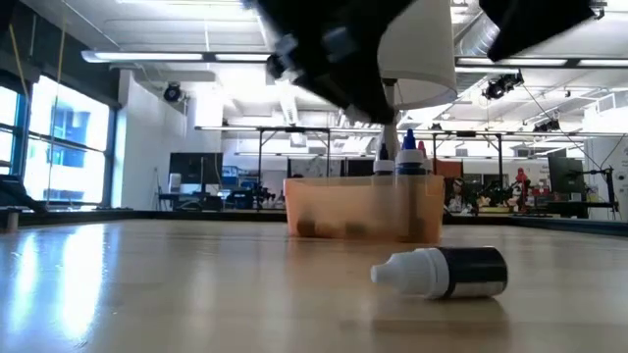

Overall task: Pick & Place food coloring
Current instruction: Put the small purple food coloring bottle into the orange bin, then put the small black food coloring bottle into the orange bin

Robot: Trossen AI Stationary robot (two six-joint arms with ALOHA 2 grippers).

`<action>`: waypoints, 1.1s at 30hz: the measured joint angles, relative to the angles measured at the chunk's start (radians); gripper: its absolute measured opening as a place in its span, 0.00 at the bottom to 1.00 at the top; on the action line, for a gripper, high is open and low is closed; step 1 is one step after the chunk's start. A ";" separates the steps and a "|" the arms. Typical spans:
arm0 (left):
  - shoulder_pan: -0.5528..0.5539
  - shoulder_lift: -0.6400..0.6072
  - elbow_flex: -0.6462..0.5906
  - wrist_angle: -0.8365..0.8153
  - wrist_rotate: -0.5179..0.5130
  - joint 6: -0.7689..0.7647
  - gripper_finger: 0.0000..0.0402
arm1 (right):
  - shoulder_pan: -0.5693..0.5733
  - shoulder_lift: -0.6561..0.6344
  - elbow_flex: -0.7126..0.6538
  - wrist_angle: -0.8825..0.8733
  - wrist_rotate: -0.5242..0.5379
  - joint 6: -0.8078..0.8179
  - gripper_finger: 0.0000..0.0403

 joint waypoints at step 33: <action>0.381 -0.005 0.090 -0.272 0.574 0.104 0.53 | 0.003 0.357 -0.001 0.517 -0.015 -0.058 0.50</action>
